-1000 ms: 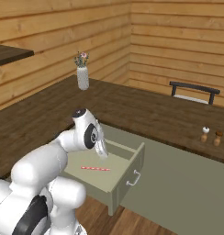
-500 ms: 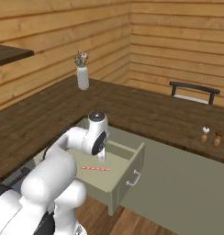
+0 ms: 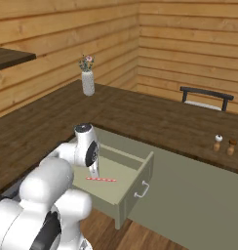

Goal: Take a straw from the drawer in front and place it inside the glass cup on the dining counter.

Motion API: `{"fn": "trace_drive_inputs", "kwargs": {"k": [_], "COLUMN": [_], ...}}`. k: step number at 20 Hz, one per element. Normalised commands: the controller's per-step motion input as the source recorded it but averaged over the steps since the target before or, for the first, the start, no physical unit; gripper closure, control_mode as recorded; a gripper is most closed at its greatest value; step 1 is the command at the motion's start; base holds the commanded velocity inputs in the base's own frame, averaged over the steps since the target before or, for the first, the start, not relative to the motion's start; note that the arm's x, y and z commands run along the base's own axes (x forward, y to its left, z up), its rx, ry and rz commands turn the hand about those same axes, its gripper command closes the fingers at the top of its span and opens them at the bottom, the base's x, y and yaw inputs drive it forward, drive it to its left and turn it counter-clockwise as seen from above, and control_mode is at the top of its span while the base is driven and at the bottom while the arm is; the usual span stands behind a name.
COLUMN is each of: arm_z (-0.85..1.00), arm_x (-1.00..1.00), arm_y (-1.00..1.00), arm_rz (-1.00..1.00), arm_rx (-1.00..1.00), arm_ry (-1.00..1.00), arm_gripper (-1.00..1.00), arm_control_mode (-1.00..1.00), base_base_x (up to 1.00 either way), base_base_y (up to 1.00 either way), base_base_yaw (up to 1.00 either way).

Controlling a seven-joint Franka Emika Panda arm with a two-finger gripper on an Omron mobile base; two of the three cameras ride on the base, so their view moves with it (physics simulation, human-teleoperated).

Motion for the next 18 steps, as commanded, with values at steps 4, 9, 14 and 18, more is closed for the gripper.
{"fn": "trace_drive_inputs", "kwargs": {"k": [4, 9, 14, 18], "arm_z": [-0.55, -0.58, -0.33, -0.16], "arm_x": [0.16, 0.09, 0.21, 0.23], "arm_y": [0.04, 0.0, 0.0, 0.0], "arm_rz": [0.01, 0.0, 0.0, 0.01], "arm_rx": [-0.01, 0.08, 0.08, 0.01], "arm_ry": [0.1, 0.0, 0.0, 0.01], "arm_gripper": [-1.0, -1.0, -1.0, -1.0], "arm_control_mode": [-1.0, -1.0, -1.0, -1.0], "base_base_x": [0.0, 0.0, 0.0, 0.0], "base_base_y": [0.0, 0.0, 0.0, 0.0], "base_base_yaw": [0.0, 0.0, 0.0, 0.0]}}
